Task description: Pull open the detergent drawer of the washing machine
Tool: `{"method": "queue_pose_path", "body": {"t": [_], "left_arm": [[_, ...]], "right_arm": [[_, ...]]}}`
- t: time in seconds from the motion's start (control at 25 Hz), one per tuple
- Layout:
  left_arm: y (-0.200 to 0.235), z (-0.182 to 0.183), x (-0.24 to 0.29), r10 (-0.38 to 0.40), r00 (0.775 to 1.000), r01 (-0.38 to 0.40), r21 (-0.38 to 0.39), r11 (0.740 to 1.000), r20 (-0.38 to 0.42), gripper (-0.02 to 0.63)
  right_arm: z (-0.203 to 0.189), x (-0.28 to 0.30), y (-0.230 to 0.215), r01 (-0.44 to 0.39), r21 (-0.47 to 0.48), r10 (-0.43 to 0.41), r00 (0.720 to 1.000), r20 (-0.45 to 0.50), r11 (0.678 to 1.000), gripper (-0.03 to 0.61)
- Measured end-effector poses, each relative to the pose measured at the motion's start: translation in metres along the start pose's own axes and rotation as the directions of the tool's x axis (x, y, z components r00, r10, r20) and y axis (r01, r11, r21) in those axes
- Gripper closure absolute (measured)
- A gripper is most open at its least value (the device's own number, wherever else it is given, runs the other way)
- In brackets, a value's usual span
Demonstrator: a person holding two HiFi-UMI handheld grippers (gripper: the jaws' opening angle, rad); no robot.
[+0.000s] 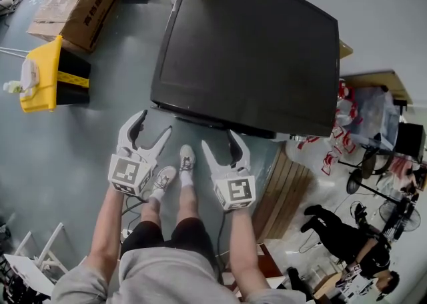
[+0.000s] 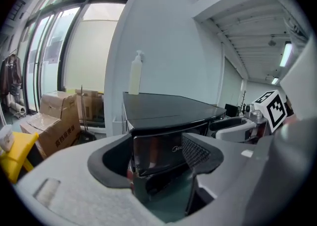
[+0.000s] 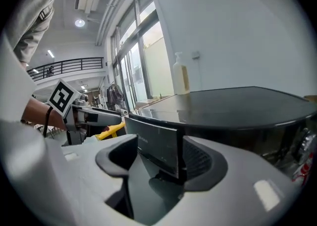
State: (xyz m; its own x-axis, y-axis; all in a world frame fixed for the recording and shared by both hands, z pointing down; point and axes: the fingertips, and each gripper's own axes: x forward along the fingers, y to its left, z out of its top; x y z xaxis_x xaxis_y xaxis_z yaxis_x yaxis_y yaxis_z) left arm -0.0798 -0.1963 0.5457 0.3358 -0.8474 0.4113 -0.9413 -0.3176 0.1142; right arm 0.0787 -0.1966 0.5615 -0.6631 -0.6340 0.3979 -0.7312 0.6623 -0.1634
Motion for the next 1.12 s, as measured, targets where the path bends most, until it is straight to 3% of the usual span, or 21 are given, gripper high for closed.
{"method": "queue_pose_path", "body": {"t": [0.36,0.8,1.12], "left_arm": [[0.002,-0.011,0.018,-0.059,0.998,0.059,0.0,0.998,-0.022,0.296],[0.008,-0.012,0.023,-0.041,0.999,0.042,0.045,0.998,-0.026,0.301],[0.016,-0.016,0.022,-0.006,1.0,0.008,0.097,0.995,-0.025,0.378]], "right_arm": [[-0.008,0.014,-0.006,-0.024,-0.007,0.024,1.0,-0.018,1.0,0.299],[-0.002,0.019,-0.002,-0.013,-0.02,0.012,1.0,-0.005,1.0,0.299],[0.0,0.026,0.002,0.06,-0.051,-0.059,0.998,0.008,0.997,0.305]]}}
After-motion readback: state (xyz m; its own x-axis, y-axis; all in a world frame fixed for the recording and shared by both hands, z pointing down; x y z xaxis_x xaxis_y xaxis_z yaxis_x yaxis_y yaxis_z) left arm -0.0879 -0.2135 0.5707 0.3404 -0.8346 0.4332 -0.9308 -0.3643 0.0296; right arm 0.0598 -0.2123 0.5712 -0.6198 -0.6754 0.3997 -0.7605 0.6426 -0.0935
